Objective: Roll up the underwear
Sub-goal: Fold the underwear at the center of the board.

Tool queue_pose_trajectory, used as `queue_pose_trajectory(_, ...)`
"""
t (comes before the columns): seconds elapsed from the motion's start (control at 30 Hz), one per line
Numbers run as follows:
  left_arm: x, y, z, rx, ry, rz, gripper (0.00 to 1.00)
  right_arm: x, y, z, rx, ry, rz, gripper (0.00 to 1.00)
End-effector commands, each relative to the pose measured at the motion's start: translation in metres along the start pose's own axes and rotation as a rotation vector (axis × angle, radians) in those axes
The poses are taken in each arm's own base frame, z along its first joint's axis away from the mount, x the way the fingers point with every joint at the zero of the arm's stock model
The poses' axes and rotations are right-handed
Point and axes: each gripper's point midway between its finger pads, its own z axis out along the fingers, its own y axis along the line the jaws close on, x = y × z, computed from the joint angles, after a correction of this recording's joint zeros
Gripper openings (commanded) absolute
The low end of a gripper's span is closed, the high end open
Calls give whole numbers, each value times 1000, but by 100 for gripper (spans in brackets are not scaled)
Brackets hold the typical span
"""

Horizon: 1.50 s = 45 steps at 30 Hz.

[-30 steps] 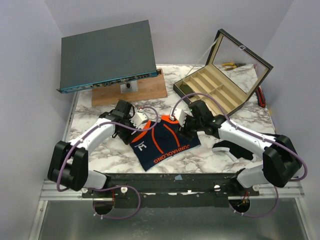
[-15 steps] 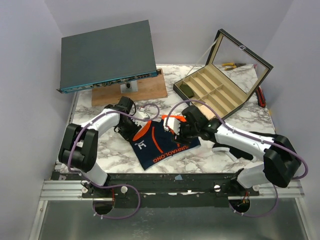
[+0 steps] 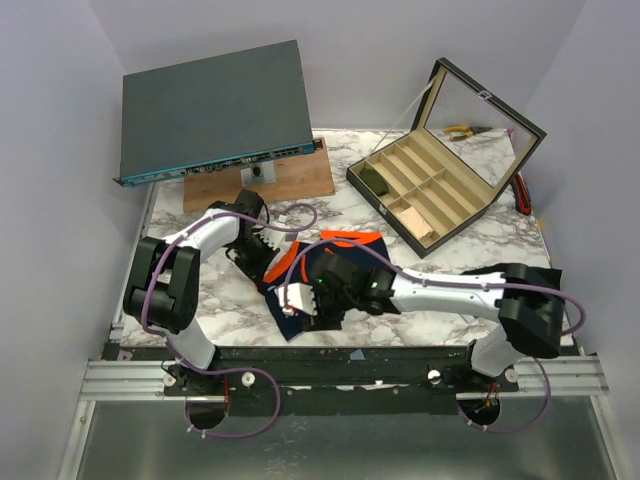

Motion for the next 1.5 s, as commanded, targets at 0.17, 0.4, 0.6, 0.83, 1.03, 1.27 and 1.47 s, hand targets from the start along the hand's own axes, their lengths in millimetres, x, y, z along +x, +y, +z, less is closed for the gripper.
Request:
queue_pose_trajectory(0.17, 7, -14, -7, 88, 40, 48, 19, -32, 27, 55, -15, 3, 37, 62)
queue_pose_trajectory(0.4, 10, -10, -7, 82, 63, 70, 34, -41, 47, 77, -39, 30, 17, 62)
queue_pose_trajectory(0.6, 8, -8, -8, 74, 60, 77, 36, -40, 51, 92, -43, 56, 1, 56)
queue_pose_trajectory(0.83, 8, -8, -11, 63, 55, 83, 36, -27, 54, 102, -51, 90, -5, 47)
queue_pose_trajectory(1.03, 9, -10, -12, 72, 55, 97, 38, -20, 56, 104, -58, 109, -1, 30)
queue_pose_trajectory(1.27, 16, -14, -12, 90, 66, 136, 45, -22, 55, 96, -48, 119, 8, 7)
queue_pose_trajectory(1.47, 12, -14, -20, 78, 40, 178, 55, -19, 55, 73, -33, 119, 0, 1)
